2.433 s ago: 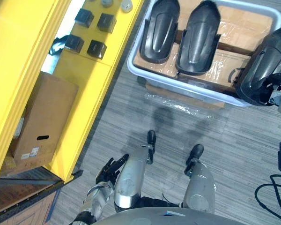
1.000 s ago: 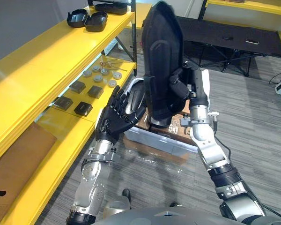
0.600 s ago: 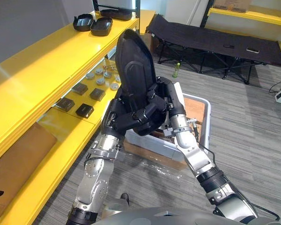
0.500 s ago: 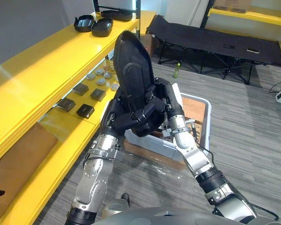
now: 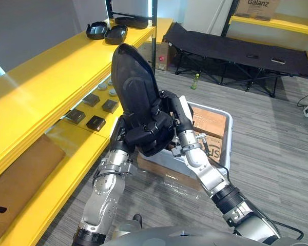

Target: Walk over and take three plastic housings, then place them on the shelf

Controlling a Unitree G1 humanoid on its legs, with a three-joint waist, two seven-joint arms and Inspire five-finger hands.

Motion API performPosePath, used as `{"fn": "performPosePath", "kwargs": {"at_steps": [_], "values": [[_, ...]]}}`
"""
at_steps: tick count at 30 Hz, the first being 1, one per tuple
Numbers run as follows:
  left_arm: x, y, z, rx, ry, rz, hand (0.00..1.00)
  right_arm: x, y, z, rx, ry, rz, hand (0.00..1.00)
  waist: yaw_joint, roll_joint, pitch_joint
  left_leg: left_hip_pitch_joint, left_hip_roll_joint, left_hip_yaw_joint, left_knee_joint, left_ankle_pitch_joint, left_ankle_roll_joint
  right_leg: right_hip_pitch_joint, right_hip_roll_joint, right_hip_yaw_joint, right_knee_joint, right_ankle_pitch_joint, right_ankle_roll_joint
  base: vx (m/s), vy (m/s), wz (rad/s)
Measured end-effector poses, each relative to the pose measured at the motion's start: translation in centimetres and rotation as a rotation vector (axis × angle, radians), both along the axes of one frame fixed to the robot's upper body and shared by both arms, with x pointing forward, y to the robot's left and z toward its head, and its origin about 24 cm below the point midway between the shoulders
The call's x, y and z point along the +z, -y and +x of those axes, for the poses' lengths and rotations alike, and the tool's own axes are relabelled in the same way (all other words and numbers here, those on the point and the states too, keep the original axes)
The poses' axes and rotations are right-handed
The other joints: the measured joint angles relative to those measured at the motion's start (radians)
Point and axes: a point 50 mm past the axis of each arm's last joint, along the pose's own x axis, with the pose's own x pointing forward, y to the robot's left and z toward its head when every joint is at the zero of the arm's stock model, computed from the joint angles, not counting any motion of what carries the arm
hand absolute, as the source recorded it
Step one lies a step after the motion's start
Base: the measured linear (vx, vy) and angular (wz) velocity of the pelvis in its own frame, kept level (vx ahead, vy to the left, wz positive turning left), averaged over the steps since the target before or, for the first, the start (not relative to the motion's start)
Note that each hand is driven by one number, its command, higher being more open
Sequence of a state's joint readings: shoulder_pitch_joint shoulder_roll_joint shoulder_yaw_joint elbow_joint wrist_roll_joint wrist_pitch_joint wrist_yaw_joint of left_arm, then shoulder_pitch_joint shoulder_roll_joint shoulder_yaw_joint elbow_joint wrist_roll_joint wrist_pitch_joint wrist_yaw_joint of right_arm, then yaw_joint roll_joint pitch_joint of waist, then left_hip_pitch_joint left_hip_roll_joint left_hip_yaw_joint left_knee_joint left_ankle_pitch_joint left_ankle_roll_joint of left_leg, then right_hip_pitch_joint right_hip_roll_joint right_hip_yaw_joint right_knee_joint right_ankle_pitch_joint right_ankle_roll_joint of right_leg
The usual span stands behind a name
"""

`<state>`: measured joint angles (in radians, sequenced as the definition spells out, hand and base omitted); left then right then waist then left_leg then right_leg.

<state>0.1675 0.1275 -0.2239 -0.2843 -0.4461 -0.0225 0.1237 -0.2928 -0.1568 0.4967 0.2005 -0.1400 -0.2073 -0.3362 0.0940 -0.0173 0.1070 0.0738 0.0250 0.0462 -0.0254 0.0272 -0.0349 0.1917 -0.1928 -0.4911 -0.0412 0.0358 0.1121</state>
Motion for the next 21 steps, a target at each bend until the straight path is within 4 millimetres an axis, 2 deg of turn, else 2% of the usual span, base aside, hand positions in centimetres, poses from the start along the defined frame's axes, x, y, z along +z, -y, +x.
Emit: {"fn": "performPosePath", "kwargs": {"at_steps": [3, 11, 21], "values": [[-0.2, -0.6, -0.1, 0.058, -0.021, -0.061, 0.00, 0.1, -0.6, -0.2, 0.014, 0.002, 0.016, 0.00, 0.012, -0.001, -0.009, 0.005, 0.000, -0.003, -0.019, 0.008, -0.003, 0.002, 0.005, -0.006, -0.012, 0.000, 0.000, 0.01, -0.003, 0.02], [-1.3, -2.7, -0.4, 0.164, -0.082, -0.188, 0.00, 0.3, -2.9, -1.5, 0.091, 0.043, 0.053, 0.00, 0.014, -0.007, -0.027, 0.007, -0.005, -0.020, -0.030, 0.016, -0.003, 0.009, 0.004, -0.025, -0.012, 0.000, 0.000, 0.02, 0.006, 0.07], [-1.2, -3.2, -0.5, 0.163, -0.063, -0.219, 0.00, 0.6, -3.5, -1.7, 0.109, 0.050, 0.071, 0.00, 0.014, -0.010, -0.029, 0.008, -0.002, -0.022, -0.030, 0.012, -0.008, 0.011, 0.003, -0.032, -0.012, -0.004, -0.006, 0.00, 0.001, 0.00]]}}
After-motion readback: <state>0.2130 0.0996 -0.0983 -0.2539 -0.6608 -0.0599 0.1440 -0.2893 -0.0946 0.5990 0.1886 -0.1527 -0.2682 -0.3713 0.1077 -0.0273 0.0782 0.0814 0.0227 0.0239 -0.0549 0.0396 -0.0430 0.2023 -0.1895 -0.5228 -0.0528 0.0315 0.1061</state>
